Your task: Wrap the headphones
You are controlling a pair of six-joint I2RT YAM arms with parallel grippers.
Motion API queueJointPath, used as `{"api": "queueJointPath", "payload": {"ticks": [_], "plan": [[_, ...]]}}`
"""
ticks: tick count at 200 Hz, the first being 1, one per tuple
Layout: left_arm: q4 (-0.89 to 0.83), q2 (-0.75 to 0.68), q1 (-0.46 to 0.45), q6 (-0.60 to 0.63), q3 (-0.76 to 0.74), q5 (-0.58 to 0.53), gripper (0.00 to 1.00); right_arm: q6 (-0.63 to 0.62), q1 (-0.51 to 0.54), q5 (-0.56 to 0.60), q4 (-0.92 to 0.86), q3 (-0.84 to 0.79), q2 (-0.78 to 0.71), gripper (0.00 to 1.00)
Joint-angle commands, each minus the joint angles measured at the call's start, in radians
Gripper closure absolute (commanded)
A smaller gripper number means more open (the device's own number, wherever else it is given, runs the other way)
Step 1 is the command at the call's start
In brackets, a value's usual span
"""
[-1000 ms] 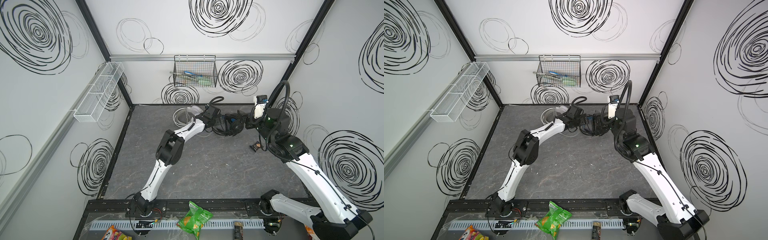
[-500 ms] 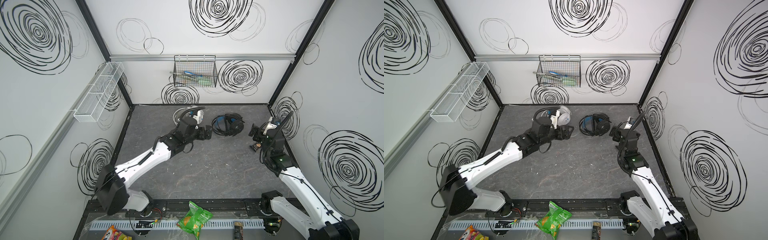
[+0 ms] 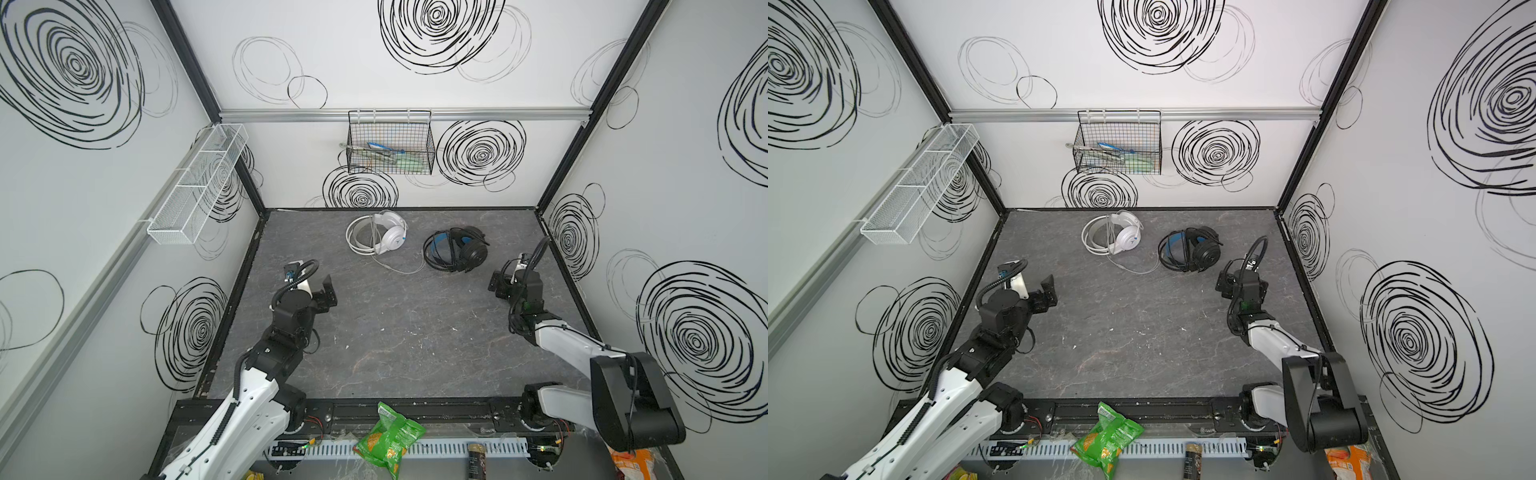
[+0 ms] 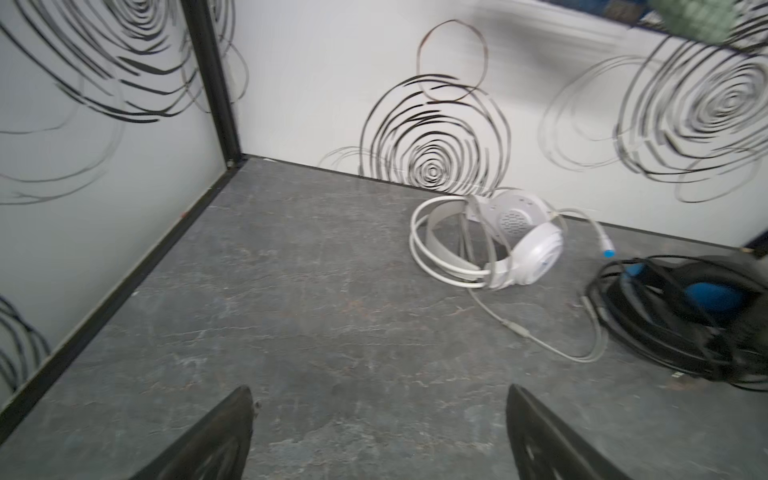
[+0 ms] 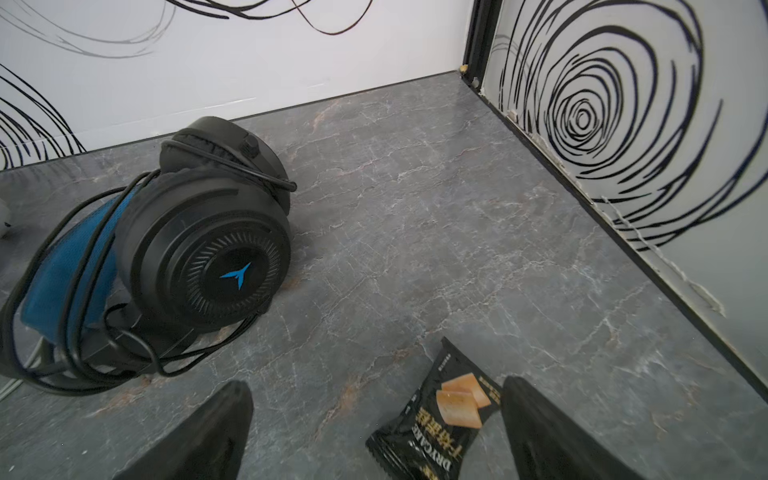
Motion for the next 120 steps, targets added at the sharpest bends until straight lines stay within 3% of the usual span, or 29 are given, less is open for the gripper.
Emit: {"api": "queueJointPath", "payload": {"ticks": [1,29,44,75,88,120], "plan": [[0.182,0.079,0.019,0.147,-0.037,-0.101,0.04,-0.012,-0.011,-0.028,0.093,0.078,0.063,0.03],[0.383,0.207,0.064,0.199,-0.098,-0.142,0.04,-0.069,-0.018,-0.023,0.125,0.119,0.145,0.03],[0.498,0.260,0.099,0.185,-0.136,-0.133,0.04,-0.057,-0.024,0.009,0.055,0.156,0.182,0.03],[0.872,0.346,0.124,0.178,-0.265,-0.075,0.04,-0.067,-0.060,-0.066,0.258,0.000,0.179,0.03],[1.033,0.388,0.127,0.192,-0.319,-0.058,0.04,-0.042,-0.066,-0.031,0.269,-0.019,0.157,0.03],[1.227,0.488,0.153,0.198,-0.354,0.011,0.04,-0.060,-0.099,-0.099,0.313,-0.049,0.134,0.03]]}}
